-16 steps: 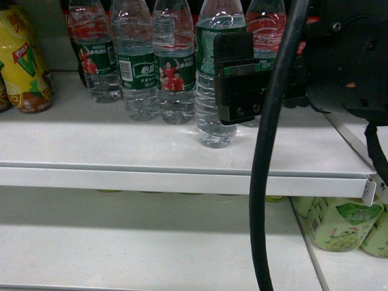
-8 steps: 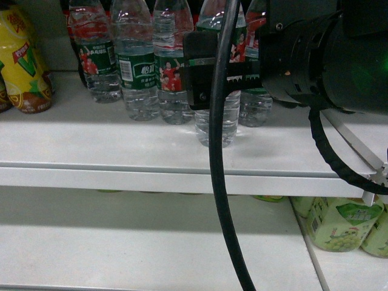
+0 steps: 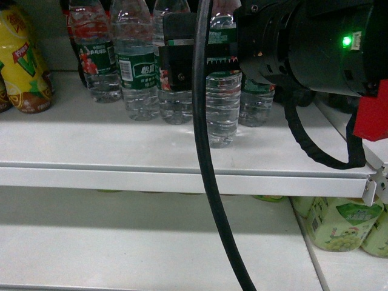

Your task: Move water from second to third shelf

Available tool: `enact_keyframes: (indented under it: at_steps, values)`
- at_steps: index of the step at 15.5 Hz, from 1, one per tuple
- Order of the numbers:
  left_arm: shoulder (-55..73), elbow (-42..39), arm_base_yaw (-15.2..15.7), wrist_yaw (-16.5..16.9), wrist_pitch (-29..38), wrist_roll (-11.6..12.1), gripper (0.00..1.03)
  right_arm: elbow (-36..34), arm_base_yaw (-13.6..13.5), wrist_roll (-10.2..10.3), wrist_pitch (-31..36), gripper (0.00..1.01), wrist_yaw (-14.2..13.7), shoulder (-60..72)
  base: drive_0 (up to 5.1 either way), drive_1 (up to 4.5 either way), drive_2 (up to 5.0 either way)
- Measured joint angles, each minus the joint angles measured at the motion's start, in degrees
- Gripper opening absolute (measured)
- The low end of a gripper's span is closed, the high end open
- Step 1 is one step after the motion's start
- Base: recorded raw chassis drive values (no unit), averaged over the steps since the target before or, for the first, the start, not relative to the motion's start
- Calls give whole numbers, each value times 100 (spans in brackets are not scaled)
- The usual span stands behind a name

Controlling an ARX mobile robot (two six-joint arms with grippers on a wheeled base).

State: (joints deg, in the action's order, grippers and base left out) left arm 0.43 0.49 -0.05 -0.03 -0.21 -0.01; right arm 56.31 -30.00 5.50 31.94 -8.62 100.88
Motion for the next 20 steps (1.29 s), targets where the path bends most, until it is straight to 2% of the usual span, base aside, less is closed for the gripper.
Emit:
enact_keyframes:
  at_steps: [14,17,20]
  values:
    - [0,2,0,-2,2,0,98,824,111,-105,-245,98,-229,632,0,0,0]
    - [0,0,0,-2,2,0,98,1067,114,-79,-457,98,-385,782,0,0,0]
    - [0,2,0,-2,4,0,98,1097,109,-35,-490,98,-396,859,0,0,0]
